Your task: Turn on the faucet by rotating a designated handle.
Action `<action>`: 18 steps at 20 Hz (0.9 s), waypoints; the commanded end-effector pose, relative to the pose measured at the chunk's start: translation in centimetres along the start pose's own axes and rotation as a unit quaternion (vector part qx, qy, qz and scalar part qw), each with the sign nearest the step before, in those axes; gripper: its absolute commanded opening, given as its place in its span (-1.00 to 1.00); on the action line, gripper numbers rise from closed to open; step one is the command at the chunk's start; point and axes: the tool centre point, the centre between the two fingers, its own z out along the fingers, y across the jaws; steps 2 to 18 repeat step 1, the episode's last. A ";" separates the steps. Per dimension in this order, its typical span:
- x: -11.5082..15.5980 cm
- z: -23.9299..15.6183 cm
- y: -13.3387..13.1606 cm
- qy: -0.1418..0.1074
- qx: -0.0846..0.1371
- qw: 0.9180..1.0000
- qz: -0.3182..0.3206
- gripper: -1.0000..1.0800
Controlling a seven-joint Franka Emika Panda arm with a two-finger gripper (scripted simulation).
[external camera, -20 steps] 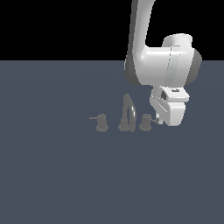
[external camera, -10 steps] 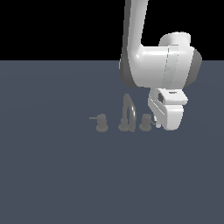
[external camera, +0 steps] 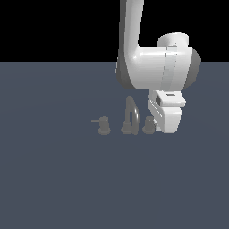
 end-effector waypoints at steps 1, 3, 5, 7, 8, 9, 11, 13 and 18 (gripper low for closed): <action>-4.5 -0.1 -0.8 -0.009 0.001 1.000 -0.030 -1.00; -4.5 -0.1 -0.8 -0.009 0.001 1.000 -0.030 -1.00; -4.5 -0.1 -0.8 -0.009 0.001 1.000 -0.030 -1.00; -4.5 -0.1 -0.8 -0.009 0.001 1.000 -0.030 -1.00; -4.5 -0.1 -0.8 -0.009 0.001 1.000 -0.030 -1.00; -4.5 -0.1 -0.8 -0.009 0.001 1.000 -0.030 -1.00; -4.5 -0.1 -0.8 -0.009 0.001 1.000 -0.030 -1.00; -4.5 -0.1 -0.8 -0.009 0.001 1.000 -0.030 -1.00; -4.5 -0.1 -0.8 -0.009 0.001 1.000 -0.030 -1.00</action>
